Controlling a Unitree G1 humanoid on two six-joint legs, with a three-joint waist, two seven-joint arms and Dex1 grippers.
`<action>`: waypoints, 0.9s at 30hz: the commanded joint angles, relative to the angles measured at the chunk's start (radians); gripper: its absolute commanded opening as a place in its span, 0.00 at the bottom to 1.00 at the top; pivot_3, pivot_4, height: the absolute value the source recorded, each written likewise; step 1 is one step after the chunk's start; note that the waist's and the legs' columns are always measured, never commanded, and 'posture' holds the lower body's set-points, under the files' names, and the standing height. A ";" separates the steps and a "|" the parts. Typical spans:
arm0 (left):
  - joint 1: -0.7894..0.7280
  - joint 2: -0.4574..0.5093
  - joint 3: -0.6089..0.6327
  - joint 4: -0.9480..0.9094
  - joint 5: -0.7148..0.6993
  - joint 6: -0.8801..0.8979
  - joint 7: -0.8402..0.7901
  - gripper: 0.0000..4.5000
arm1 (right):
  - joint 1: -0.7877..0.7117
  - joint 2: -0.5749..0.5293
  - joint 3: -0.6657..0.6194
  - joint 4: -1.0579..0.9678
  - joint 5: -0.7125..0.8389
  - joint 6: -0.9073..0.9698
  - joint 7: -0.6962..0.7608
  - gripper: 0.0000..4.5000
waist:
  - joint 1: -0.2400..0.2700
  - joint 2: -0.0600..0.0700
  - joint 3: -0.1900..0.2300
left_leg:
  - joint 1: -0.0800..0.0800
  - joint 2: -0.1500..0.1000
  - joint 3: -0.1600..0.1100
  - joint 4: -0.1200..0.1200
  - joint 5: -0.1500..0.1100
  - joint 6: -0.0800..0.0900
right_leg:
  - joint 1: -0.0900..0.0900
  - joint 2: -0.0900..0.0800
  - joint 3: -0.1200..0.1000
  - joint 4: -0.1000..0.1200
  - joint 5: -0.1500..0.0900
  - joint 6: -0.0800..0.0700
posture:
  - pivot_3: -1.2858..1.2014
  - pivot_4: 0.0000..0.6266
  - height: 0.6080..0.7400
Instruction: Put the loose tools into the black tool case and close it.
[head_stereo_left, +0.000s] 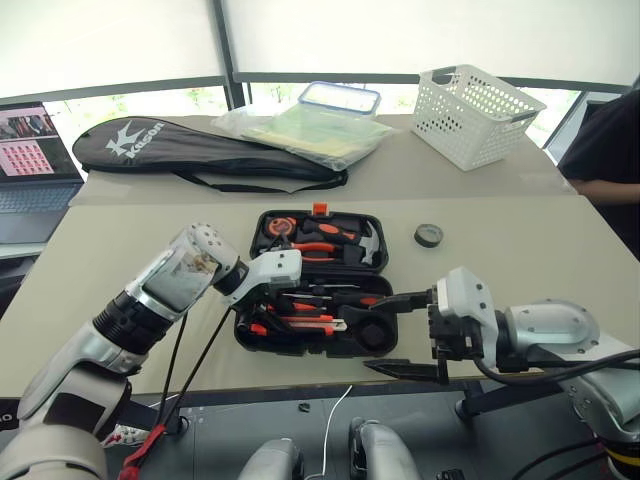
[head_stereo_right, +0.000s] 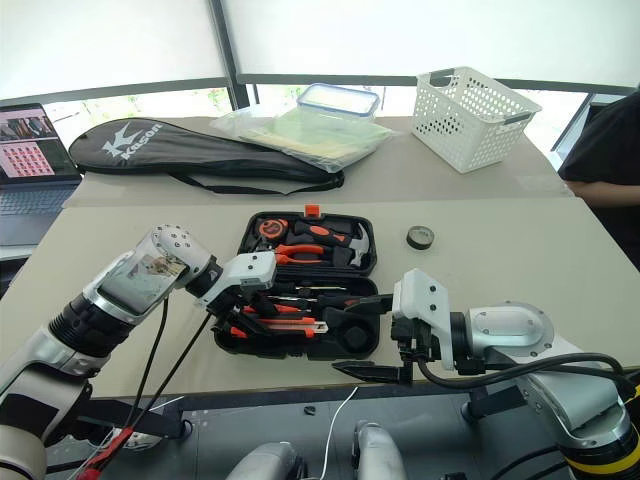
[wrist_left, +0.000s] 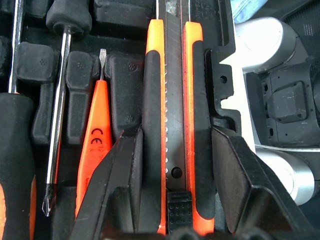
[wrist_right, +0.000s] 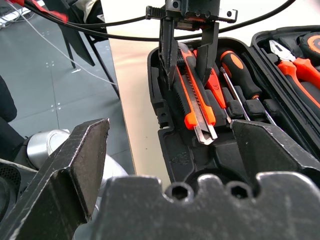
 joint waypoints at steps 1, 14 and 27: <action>0.032 0.022 -0.015 -0.021 0.015 -0.026 0.004 0.34 | -0.026 0.008 -0.016 -0.001 0.001 -0.024 -0.008 1.00 | -0.002 0.000 0.000 | 0.000 0.000 0.000 0.000 0.000 0.000 | 0.000 0.000 0.000 0.000 0.000 0.000 | 0.52 0.24 1.00; 0.050 0.015 -0.031 -0.034 0.047 -0.048 0.051 0.34 | -0.034 0.018 0.005 0.014 -0.016 -0.038 -0.008 1.00 | -0.001 0.000 0.000 | 0.000 0.000 0.000 0.000 0.000 0.000 | 0.000 0.000 0.000 0.000 0.000 0.000 | 0.52 0.24 1.00; 0.004 0.059 0.167 -0.066 -0.132 0.051 0.015 0.98 | -0.009 0.010 -0.010 -0.001 -0.012 -0.030 -0.003 1.00 | 0.003 0.000 0.000 | -0.001 0.000 -0.001 0.001 0.000 0.000 | 0.000 0.000 0.000 0.001 0.000 0.000 | 0.52 0.24 1.00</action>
